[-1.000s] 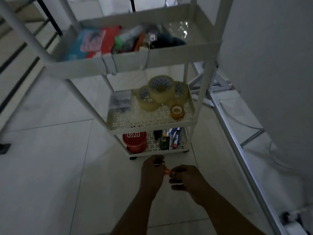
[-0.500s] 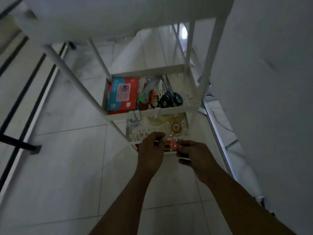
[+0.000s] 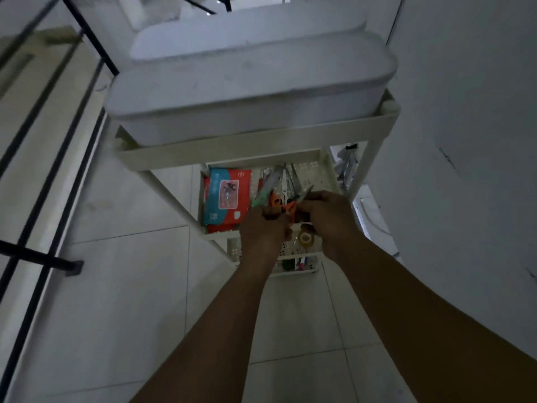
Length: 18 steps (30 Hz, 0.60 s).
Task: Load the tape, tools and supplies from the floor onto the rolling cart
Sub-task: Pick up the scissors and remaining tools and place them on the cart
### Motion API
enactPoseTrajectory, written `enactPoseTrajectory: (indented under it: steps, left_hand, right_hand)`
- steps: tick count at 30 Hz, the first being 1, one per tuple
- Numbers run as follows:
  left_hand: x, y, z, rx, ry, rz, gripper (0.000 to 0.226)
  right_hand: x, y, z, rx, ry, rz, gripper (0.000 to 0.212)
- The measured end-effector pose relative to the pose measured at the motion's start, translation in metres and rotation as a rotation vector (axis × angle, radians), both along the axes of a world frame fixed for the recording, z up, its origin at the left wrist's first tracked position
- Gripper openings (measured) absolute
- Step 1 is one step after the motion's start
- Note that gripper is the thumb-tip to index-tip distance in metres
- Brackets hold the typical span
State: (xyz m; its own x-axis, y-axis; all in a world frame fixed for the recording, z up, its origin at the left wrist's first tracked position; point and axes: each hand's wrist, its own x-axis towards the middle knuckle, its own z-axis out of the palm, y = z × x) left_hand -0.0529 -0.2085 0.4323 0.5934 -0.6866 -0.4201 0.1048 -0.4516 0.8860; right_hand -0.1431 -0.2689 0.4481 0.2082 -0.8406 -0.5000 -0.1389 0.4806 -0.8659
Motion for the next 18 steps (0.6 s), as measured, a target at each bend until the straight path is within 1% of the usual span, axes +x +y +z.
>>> enactPoseTrajectory:
  steps: [2,3,6,8,10,13,15,18]
  left_hand:
    - [0.004,-0.006,0.001,0.02,-0.035,-0.083,0.005]
    - [0.006,-0.008,0.002,0.037,-0.042,-0.134,0.003]
    - [0.01,-0.012,-0.001,0.066,-0.047,-0.259,0.021]
    - [0.014,-0.015,-0.004,0.038,-0.043,-0.272,0.022]
    - [0.019,-0.019,-0.007,-0.01,-0.096,-0.238,0.01]
    - [0.03,-0.019,-0.009,-0.054,-0.334,-0.158,0.012]
    - [0.035,-0.013,-0.002,-0.117,-0.411,-0.06,0.01]
    - [0.036,0.01,0.003,-0.183,-0.441,0.076,0.015]
  right_hand:
    - [0.012,-0.01,-0.004,-0.072,0.081,-0.013,0.017]
    - [0.016,-0.015,-0.008,-0.098,0.123,-0.011,0.018]
    - [0.025,-0.031,-0.018,-0.162,0.263,0.023,0.018]
    - [0.027,-0.041,-0.022,-0.218,0.354,0.071,0.017]
    - [0.028,-0.047,-0.024,-0.256,0.434,0.096,0.016]
    - [0.028,-0.047,-0.025,-0.292,0.509,0.102,0.024]
    - [0.024,-0.041,-0.023,-0.333,0.488,0.088,0.027]
    - [0.013,-0.024,-0.011,-0.333,0.368,0.085,0.013]
